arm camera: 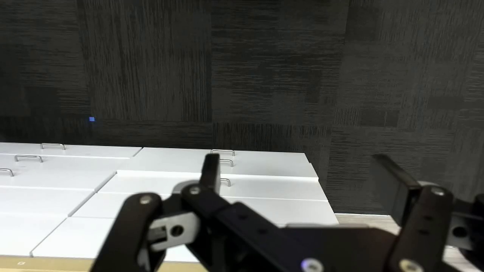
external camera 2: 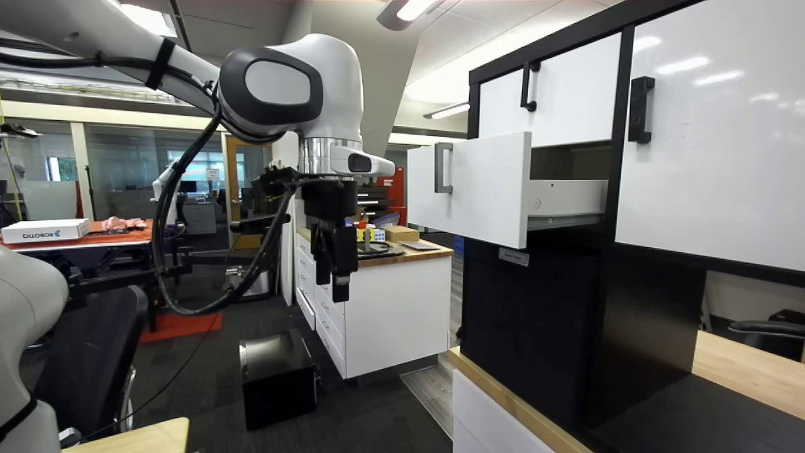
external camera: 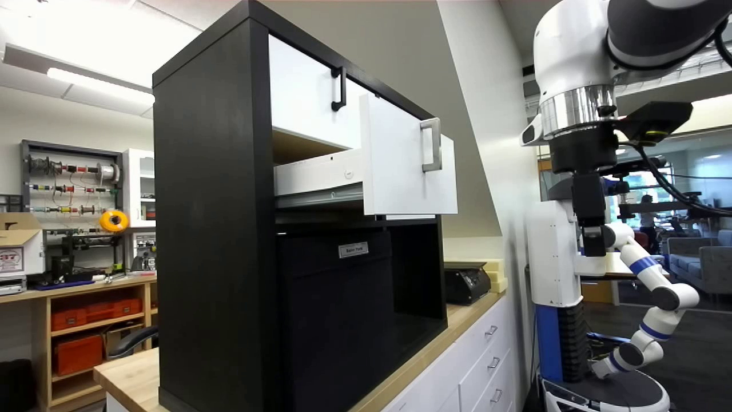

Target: Close the bottom drawer

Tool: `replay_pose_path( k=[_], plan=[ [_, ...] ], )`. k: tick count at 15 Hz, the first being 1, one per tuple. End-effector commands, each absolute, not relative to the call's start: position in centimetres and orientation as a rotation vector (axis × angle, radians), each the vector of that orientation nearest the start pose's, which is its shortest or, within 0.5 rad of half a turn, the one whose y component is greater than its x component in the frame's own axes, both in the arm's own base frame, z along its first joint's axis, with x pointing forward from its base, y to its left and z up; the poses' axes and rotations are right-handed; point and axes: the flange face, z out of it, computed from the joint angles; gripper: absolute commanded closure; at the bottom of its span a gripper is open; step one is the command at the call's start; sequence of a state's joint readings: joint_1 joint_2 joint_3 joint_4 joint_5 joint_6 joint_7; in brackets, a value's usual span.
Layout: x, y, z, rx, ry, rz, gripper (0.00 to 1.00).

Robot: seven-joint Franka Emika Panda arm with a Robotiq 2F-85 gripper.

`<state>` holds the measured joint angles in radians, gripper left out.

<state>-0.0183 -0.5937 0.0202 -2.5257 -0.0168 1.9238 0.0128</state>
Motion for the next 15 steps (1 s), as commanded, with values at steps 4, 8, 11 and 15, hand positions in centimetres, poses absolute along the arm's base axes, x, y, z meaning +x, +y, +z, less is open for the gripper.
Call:
replay_pose_path(
  k=[4,8,11,15],
  plan=[
    [36.7,0.0,47.5,-3.169,0.014,0.014,0.00],
    [37.3,0.2,48.4,-3.176,0.014,-0.035,0.00],
    [37.9,0.5,49.9,-3.183,0.021,-0.095,0.00],
    [38.8,0.6,52.6,-3.181,0.045,-0.214,0.00]
  ],
)
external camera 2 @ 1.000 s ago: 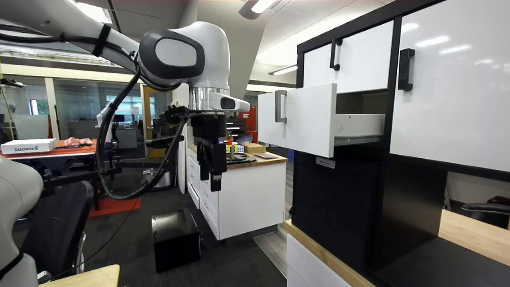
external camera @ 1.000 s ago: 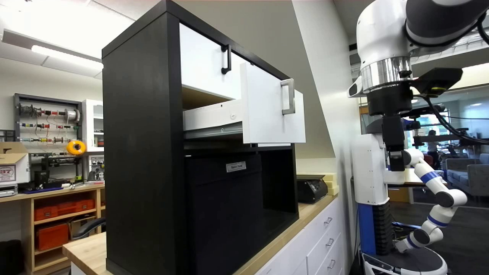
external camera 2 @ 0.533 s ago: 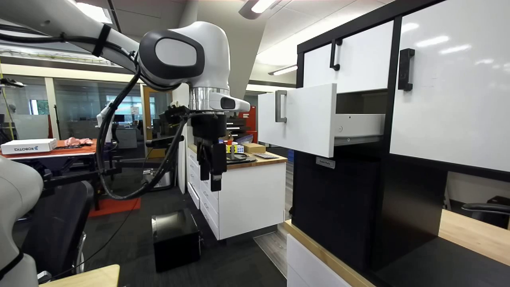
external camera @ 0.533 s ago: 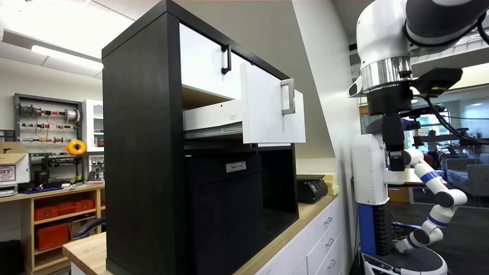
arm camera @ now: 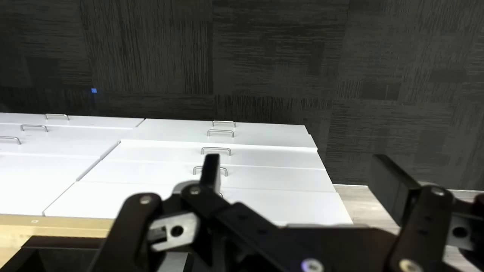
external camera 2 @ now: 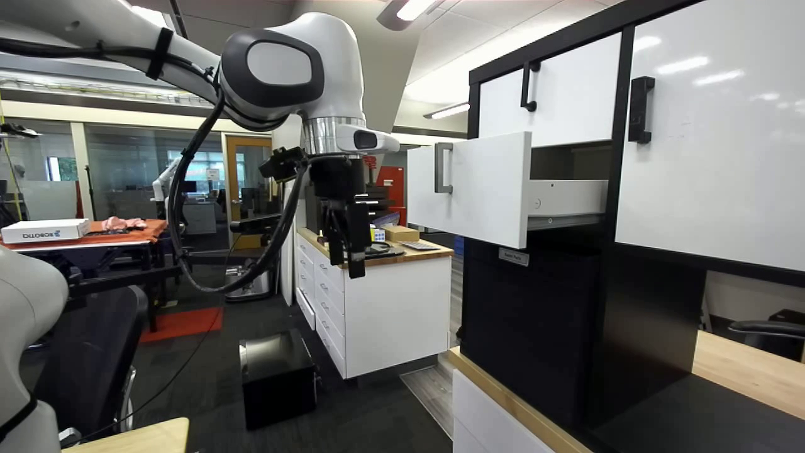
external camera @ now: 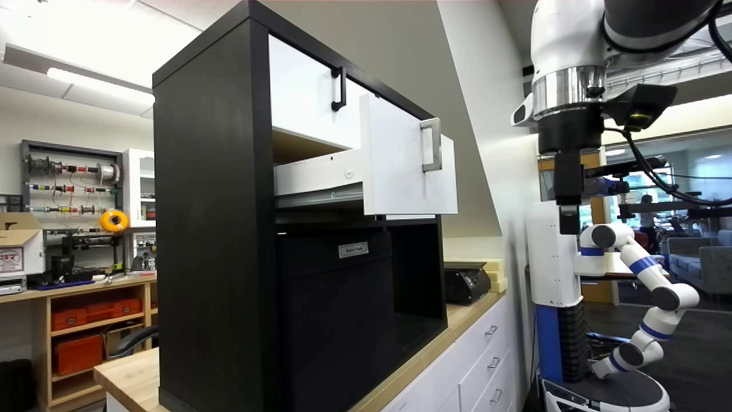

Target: Close the bottom drawer

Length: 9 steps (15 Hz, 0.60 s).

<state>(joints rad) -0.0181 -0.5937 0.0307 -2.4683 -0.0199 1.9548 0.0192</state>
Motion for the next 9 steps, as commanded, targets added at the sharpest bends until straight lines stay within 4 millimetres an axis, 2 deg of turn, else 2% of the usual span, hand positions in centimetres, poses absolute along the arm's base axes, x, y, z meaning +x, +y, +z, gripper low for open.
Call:
replay_pose_path(
  k=[1,9],
  plan=[
    [39.0,0.5,53.3,-3.178,0.053,-0.243,0.00],
    [41.4,0.4,59.0,-3.113,0.166,-0.635,0.00]
  ],
)
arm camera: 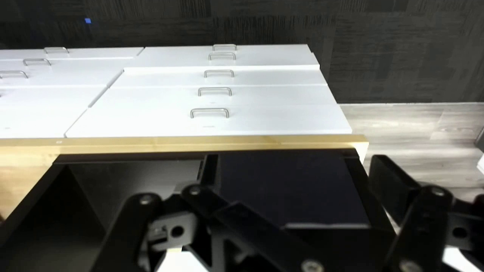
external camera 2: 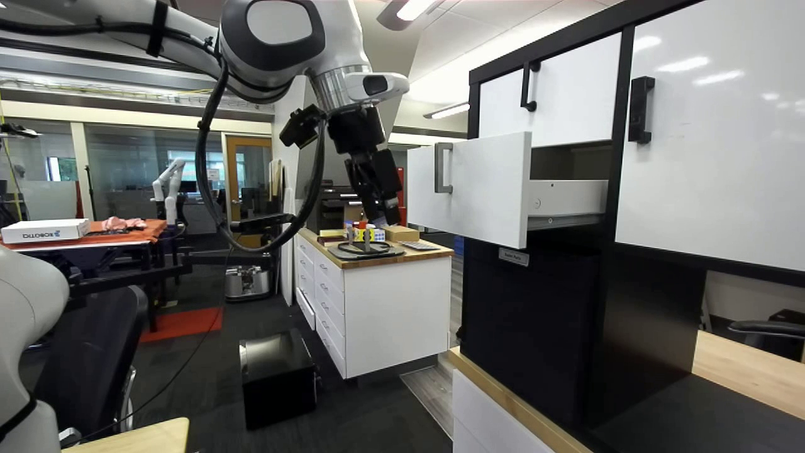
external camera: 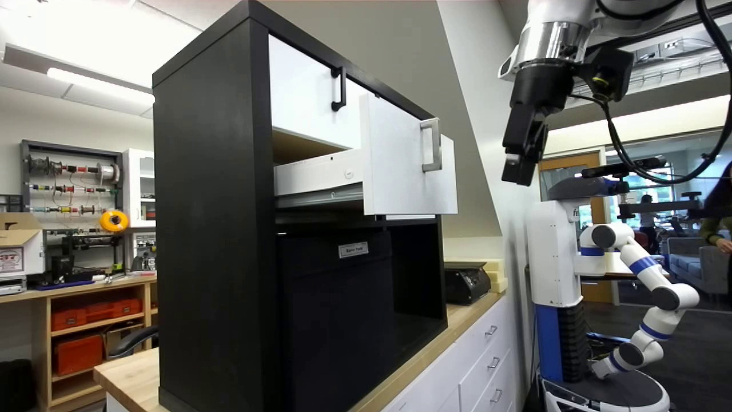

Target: Close the bottom drawer

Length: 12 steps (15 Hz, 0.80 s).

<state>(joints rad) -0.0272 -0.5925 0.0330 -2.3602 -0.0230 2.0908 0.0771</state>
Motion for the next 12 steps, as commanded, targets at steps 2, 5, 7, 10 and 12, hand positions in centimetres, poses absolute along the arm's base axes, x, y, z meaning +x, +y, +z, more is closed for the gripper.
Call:
replay_pose_path(
  k=[2,5,7,10,12],
  plan=[
    [42.1,0.6,60.1,-3.092,0.193,-0.726,0.00],
    [43.2,1.1,61.4,-3.064,0.223,-0.827,0.00],
    [43.8,1.5,62.0,-3.045,0.235,-0.873,0.00],
    [44.7,2.2,62.6,-3.019,0.254,-0.929,0.00],
    [45.2,2.7,62.9,-3.004,0.263,-0.957,0.00]
  ],
)
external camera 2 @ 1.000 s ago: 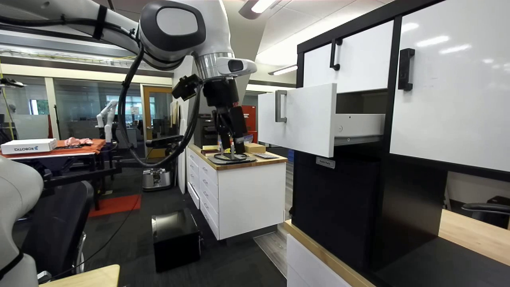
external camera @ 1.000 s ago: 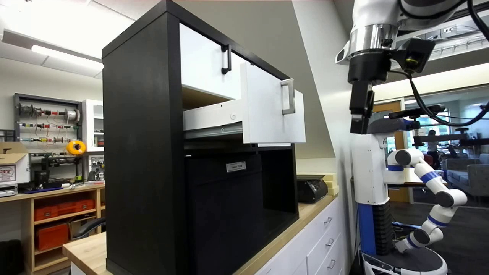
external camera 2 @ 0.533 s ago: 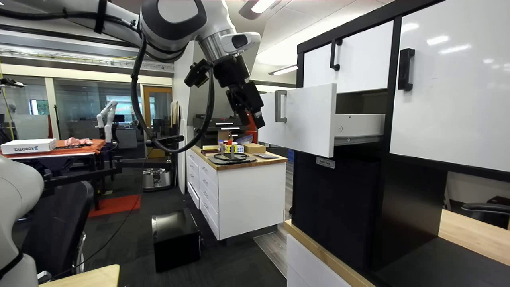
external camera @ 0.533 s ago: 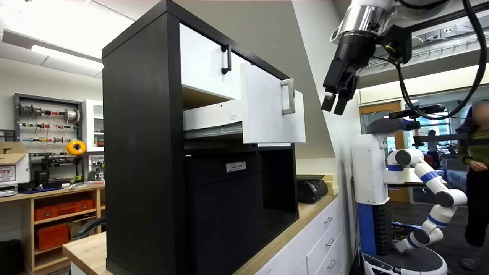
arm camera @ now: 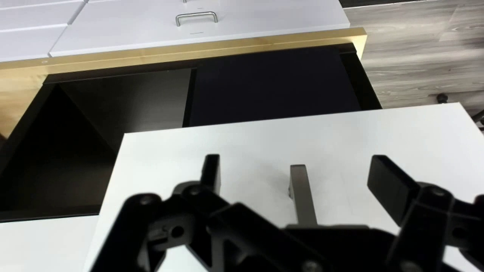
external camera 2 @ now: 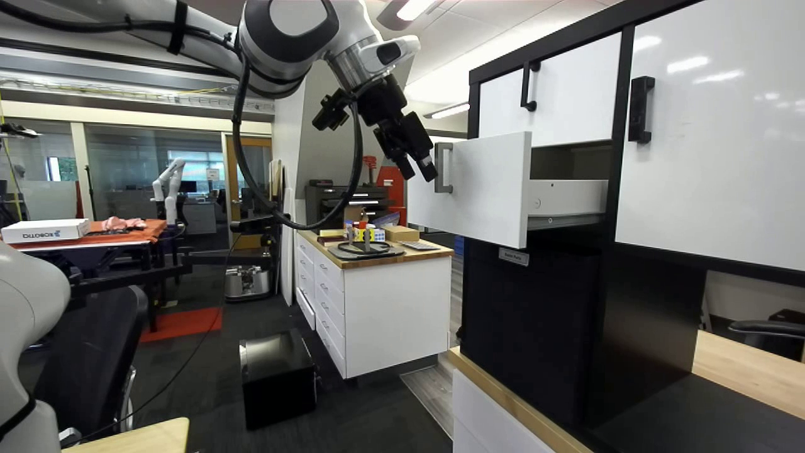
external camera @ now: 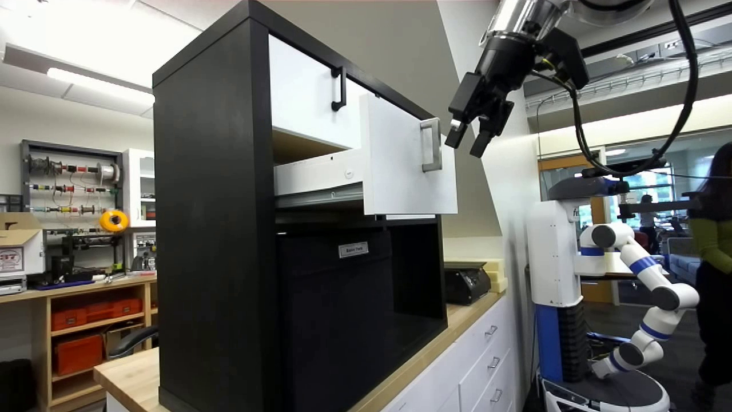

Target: Close the bottom drawer

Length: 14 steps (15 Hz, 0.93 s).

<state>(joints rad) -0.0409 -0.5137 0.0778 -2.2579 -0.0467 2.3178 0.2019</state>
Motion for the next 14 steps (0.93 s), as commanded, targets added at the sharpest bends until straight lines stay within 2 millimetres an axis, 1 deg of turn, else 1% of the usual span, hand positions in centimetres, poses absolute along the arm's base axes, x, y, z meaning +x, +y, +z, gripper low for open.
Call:
replay_pose_path(
  k=[1,2,3,4,8,9,14],
  plan=[
    [45.43,2.97,62.98,-2.997,0.268,-0.968,0.00],
    [45.62,3.18,63.06,-2.993,0.268,-0.981,0.00],
    [45.74,3.37,63.14,-2.990,0.266,-0.999,0.25],
    [45.86,3.53,63.19,-2.985,0.271,-1.017,0.26],
    [46.06,3.70,63.33,-2.967,0.268,-1.069,0.53],
    [46.08,3.66,63.38,-2.964,0.256,-1.084,0.61],
    [45.79,3.72,63.98,-2.976,0.193,-1.176,0.93]
  ],
)
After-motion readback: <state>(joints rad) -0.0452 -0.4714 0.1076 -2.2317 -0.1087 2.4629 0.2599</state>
